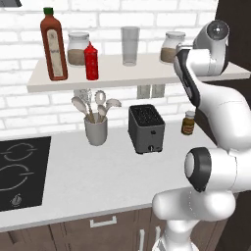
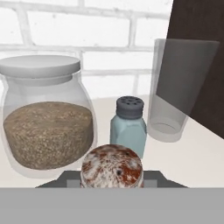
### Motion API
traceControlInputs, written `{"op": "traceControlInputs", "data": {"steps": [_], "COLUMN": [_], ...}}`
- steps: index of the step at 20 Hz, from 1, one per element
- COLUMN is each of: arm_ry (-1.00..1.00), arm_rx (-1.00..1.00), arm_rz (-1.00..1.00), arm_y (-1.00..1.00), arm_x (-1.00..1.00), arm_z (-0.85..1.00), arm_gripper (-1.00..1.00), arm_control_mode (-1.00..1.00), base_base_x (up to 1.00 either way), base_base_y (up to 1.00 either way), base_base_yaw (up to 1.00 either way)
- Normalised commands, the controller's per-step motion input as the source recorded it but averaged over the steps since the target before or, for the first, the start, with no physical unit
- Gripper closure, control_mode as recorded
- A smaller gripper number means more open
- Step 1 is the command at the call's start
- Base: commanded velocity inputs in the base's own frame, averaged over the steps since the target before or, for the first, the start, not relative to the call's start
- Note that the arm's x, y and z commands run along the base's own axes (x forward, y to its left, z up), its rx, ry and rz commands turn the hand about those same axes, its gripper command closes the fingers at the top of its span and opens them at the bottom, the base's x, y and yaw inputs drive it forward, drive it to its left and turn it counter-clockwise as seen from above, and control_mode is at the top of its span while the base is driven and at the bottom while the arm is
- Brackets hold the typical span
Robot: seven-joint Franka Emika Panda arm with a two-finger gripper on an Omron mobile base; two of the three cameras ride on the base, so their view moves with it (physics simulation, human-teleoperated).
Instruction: Put the shaker and condiment bottle from the counter next to their counterparts in the cabinet.
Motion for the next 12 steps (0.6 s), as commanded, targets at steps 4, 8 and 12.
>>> {"op": "traceControlInputs", "data": {"steps": [4, 8, 12], "arm_ry": [0.0, 0.0, 0.0], "arm_rx": [0.0, 0.0, 0.0], "arm_rz": [0.0, 0.0, 0.0], "arm_y": [0.0, 0.0, 0.0], "arm_x": [0.18, 0.15, 0.17], "arm_z": [-0.03, -0.07, -0.13], "arm_gripper": [1.0, 1.0, -1.0], "arm_control_mode": [-1.0, -1.0, -1.0], "base_base_x": [0.0, 0.0, 0.0], "base_base_y": [0.0, 0.0, 0.0], "base_base_yaw": [0.0, 0.0, 0.0]}}
